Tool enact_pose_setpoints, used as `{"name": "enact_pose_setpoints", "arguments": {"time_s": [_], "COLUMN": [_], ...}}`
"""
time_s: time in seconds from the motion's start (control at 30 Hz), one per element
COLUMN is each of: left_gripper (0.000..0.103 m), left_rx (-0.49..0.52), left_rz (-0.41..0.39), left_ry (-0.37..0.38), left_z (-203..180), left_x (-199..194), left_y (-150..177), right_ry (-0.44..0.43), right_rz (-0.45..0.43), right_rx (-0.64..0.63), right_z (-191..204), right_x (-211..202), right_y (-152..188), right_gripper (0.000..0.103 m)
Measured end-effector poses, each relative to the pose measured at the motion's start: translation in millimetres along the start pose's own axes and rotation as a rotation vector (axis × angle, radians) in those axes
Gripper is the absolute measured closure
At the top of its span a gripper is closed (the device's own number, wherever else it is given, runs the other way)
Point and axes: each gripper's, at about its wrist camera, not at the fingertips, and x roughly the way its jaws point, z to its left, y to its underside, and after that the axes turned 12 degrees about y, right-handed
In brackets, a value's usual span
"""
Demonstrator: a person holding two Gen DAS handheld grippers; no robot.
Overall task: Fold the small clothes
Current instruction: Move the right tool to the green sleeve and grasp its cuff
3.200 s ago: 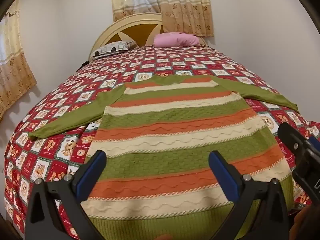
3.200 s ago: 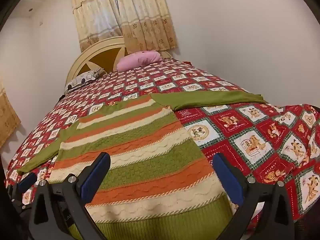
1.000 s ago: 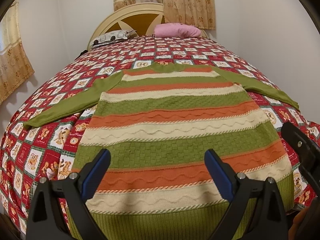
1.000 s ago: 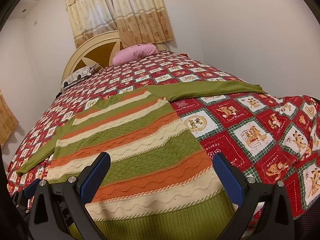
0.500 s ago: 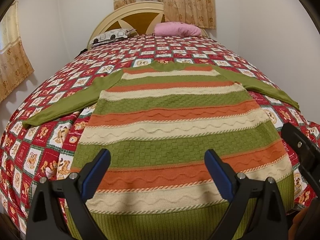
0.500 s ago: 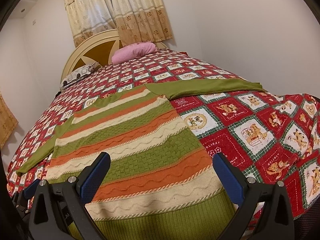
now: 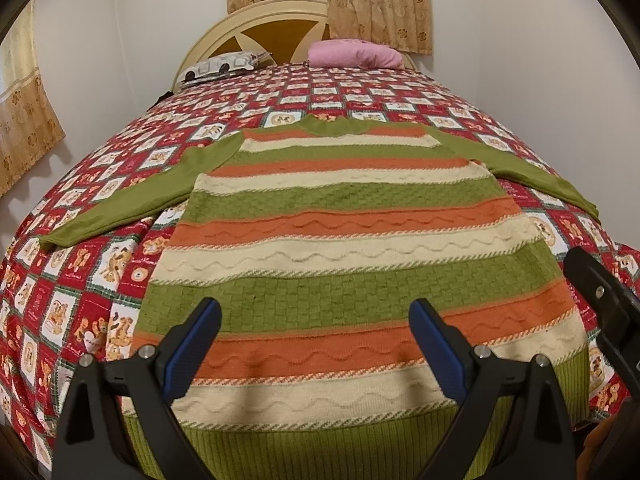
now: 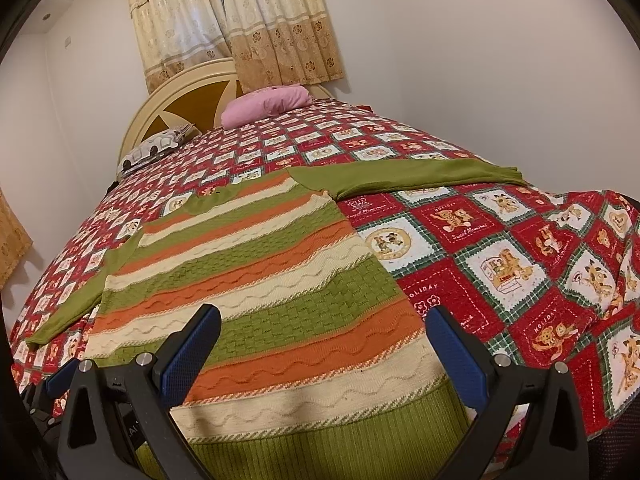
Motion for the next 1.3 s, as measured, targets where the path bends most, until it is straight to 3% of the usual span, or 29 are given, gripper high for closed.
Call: {"name": "enact_pose_setpoints", "arguments": {"time_s": [0.3, 0.47, 0.73, 0.77, 0.83, 0.9, 1.07, 1.17, 1.3], "left_gripper": [0.006, 0.006, 0.005, 0.005, 0.005, 0.005, 0.002, 0.0, 0.0], "left_rx": [0.0, -0.035, -0.115, -0.121, -0.14, -0.214, -0.336, -0.317, -0.317], "left_rz": [0.021, 0.006, -0.093, -0.09, -0.061, 0.02, 0.026, 0.04, 0.043], "left_ry": [0.005, 0.006, -0.121, -0.146, -0.176, -0.14, -0.058, -0.068, -0.068], "left_z": [10.4, 41.6, 101.1, 107.2, 116.6, 131.0, 149.0, 143.4, 144.2], "left_x": [18.5, 37.1, 80.1, 89.8, 101.9, 116.7, 116.5, 118.4, 120.1], "left_y": [-12.6, -40.6, -80.3, -80.0, -74.7, -73.1, -67.4, -67.6, -67.4], "right_ry": [-0.006, 0.036, 0.144, 0.151, 0.166, 0.14, 0.132, 0.161, 0.209], "right_rz": [0.003, 0.011, 0.023, 0.039, 0.077, 0.126, 0.252, 0.314, 0.28], "right_rx": [-0.014, -0.007, 0.21, 0.249, 0.331, 0.42, 0.679, 0.699, 0.684], "right_z": [-7.8, -30.6, -137.1, -158.2, -194.7, -226.3, -283.9, -287.3, -288.9], "right_x": [21.4, 46.0, 101.4, 115.4, 140.2, 164.4, 226.5, 262.2, 283.6], "right_y": [-6.0, -27.5, -100.4, -114.1, -133.1, -143.3, -144.4, -144.7, -157.5], "right_gripper": [0.001, 0.001, 0.002, 0.005, 0.024, 0.038, 0.038, 0.048, 0.05]}}
